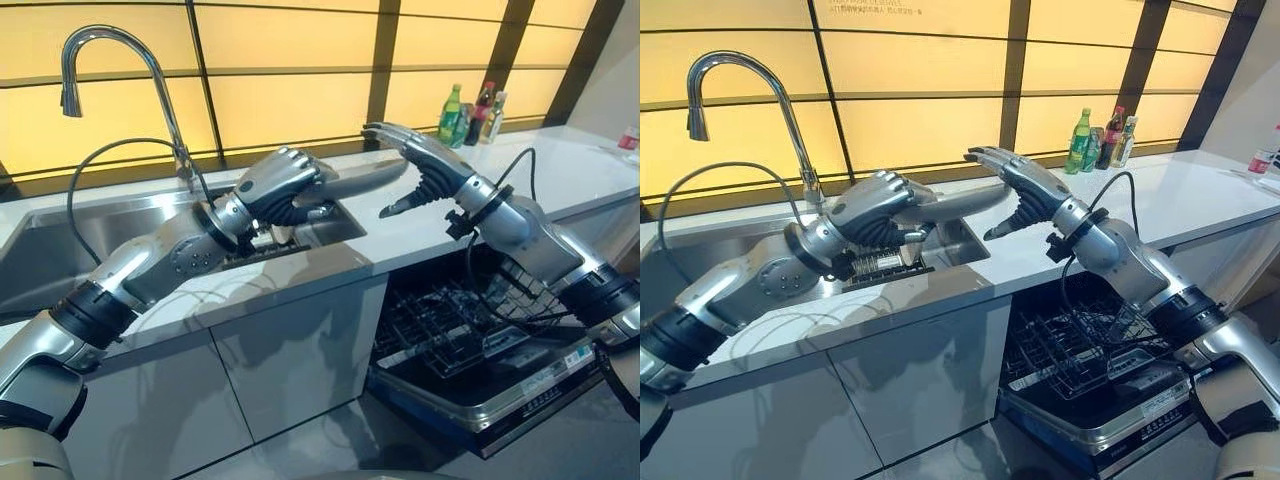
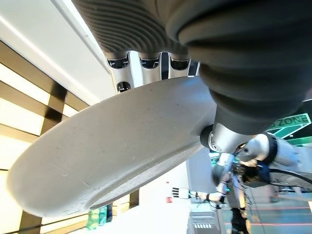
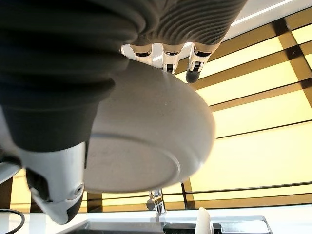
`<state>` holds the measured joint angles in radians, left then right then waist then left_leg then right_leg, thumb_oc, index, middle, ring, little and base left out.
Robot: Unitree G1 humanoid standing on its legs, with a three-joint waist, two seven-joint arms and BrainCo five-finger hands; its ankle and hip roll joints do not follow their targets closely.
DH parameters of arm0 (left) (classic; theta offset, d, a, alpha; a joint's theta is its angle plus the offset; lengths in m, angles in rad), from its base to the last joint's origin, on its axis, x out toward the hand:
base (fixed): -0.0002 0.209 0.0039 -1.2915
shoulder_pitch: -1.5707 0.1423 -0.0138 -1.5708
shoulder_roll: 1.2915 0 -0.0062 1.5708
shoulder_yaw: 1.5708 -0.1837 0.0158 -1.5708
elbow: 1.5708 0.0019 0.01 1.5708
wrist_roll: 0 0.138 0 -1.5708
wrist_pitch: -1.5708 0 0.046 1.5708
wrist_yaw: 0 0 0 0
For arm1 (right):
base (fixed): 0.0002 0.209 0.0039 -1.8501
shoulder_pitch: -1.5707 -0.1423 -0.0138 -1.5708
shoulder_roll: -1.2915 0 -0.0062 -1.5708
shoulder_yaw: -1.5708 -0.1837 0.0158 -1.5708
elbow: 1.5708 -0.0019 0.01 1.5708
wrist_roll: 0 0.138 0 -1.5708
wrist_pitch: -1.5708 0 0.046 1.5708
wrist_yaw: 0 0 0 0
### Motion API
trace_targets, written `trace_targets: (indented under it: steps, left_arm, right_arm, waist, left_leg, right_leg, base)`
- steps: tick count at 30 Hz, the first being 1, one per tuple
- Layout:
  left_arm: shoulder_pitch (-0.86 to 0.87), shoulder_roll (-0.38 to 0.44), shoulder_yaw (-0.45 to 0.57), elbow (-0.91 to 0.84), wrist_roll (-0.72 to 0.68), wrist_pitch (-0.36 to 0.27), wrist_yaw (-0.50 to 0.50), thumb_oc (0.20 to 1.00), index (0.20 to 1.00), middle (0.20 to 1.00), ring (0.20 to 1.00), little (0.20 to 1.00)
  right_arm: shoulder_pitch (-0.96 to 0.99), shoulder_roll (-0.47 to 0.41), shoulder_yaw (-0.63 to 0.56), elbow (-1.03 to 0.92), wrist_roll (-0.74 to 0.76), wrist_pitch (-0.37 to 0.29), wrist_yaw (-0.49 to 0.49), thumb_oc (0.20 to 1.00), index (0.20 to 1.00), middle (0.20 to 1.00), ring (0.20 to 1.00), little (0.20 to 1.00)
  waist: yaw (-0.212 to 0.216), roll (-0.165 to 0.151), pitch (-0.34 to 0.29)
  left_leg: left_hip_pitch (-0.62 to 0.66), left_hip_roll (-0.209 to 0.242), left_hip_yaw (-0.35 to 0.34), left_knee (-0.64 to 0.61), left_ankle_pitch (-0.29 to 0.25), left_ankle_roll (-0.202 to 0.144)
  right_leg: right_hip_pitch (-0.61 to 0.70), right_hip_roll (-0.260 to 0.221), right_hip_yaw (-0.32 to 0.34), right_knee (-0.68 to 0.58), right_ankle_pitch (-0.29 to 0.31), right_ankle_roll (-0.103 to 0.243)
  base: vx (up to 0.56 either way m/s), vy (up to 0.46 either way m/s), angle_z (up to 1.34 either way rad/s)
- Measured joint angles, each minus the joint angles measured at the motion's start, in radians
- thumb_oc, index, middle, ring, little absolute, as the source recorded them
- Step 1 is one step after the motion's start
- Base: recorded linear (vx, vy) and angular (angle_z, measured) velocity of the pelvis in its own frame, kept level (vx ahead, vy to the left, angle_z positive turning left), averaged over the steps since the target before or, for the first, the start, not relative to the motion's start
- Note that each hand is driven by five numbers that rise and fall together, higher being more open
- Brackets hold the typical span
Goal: Pick up plates and place into dishwasher.
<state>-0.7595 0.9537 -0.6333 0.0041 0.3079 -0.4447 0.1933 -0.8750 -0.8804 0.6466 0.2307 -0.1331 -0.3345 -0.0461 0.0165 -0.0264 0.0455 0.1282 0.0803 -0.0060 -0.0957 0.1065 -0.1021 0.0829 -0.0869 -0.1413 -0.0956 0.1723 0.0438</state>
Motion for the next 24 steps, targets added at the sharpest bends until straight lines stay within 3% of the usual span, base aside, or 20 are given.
trace_targets:
  steps: [1,3,12,23,24]
  left_arm:
    - [-0.003,0.000,-0.008,-0.001,-0.010,-0.001,-0.001,0.200,0.200,0.200,0.200,0.200]
    - [-0.004,0.000,-0.014,-0.003,-0.010,-0.001,-0.006,0.200,0.200,0.200,0.200,0.200]
    - [-0.018,0.012,-0.014,-0.021,-0.010,0.022,-0.006,0.200,0.200,0.200,0.200,0.200]
    - [-0.018,0.017,-0.014,-0.021,-0.009,0.032,-0.003,0.200,0.200,0.200,0.200,0.200]
    - [-0.018,0.017,-0.014,-0.021,-0.009,0.033,-0.002,0.614,0.614,0.614,0.614,0.614]
  right_arm:
    - [-0.003,0.002,0.004,0.010,-0.006,0.010,0.007,0.934,0.934,0.934,0.934,0.934]
    - [-0.018,0.002,0.030,0.020,-0.014,0.034,0.019,0.200,0.200,0.200,0.200,0.200]
    - [-0.067,0.000,0.076,0.057,-0.026,0.059,0.084,0.200,0.200,0.200,0.200,0.200]
    - [-0.067,-0.001,0.076,0.055,-0.042,0.059,0.079,0.200,0.200,0.200,0.200,0.200]
    - [-0.067,-0.001,0.074,0.055,-0.042,0.059,0.078,0.200,0.200,0.200,0.200,0.200]
  waist:
    - [0.000,-0.001,-0.003]
    - [0.001,-0.002,-0.011]
    - [0.001,-0.006,-0.022]
    - [0.000,-0.006,-0.025]
    - [0.000,-0.006,-0.025]
  left_leg:
    - [0.000,0.000,0.000,0.000,0.000,0.000]
    - [0.000,0.000,0.000,0.000,0.000,0.000]
    - [-0.001,0.002,-0.001,0.000,0.000,0.000]
    - [0.000,0.001,-0.001,0.000,0.000,0.000]
    - [0.000,0.001,-0.001,0.000,0.000,0.000]
  right_leg:
    - [0.000,0.000,0.000,0.000,0.000,0.000]
    - [-0.001,0.000,-0.001,0.000,0.000,0.000]
    - [0.000,0.001,-0.002,0.000,0.000,0.000]
    - [-0.001,0.001,-0.002,0.000,0.000,0.000]
    - [-0.001,0.001,-0.001,0.000,0.000,0.000]
  base:
    - [0.00,0.000,0.00]
    - [0.00,0.000,0.00]
    - [0.00,0.000,0.00]
    - [0.00,0.000,0.00]
    - [0.00,0.000,0.00]
